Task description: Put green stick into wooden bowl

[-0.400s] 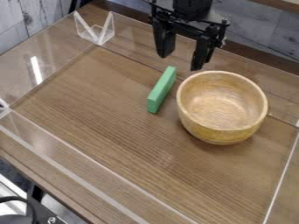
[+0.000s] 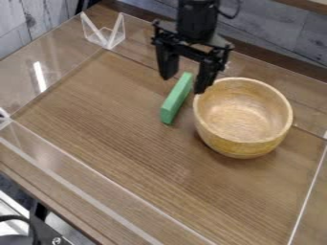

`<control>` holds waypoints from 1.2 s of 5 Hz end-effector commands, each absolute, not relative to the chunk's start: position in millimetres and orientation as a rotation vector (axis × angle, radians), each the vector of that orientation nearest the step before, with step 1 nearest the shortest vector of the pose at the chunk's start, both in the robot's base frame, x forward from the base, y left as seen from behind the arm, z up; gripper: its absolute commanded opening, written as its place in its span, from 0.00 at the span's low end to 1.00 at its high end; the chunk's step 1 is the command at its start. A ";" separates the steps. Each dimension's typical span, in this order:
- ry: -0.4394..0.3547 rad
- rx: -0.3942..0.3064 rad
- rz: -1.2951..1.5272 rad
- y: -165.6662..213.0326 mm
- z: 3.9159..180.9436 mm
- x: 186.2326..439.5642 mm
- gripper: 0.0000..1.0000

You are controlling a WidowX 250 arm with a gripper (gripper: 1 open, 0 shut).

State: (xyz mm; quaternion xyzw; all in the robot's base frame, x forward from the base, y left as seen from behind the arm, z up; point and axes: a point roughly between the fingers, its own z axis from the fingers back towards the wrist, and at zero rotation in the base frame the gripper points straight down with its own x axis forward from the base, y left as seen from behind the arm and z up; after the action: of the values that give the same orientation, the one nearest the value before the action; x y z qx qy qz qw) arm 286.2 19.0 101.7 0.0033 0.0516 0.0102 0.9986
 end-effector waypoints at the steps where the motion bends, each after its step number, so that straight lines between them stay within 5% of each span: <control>1: 0.040 0.021 0.003 32.6 104.9 288.6 1.00; 6: -0.042 0.038 0.052 48.7 63.4 288.1 1.00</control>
State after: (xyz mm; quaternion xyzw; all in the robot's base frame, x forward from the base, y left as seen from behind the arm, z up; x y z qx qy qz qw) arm 283.0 45.5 53.9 0.0156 -0.0029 0.0233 0.9996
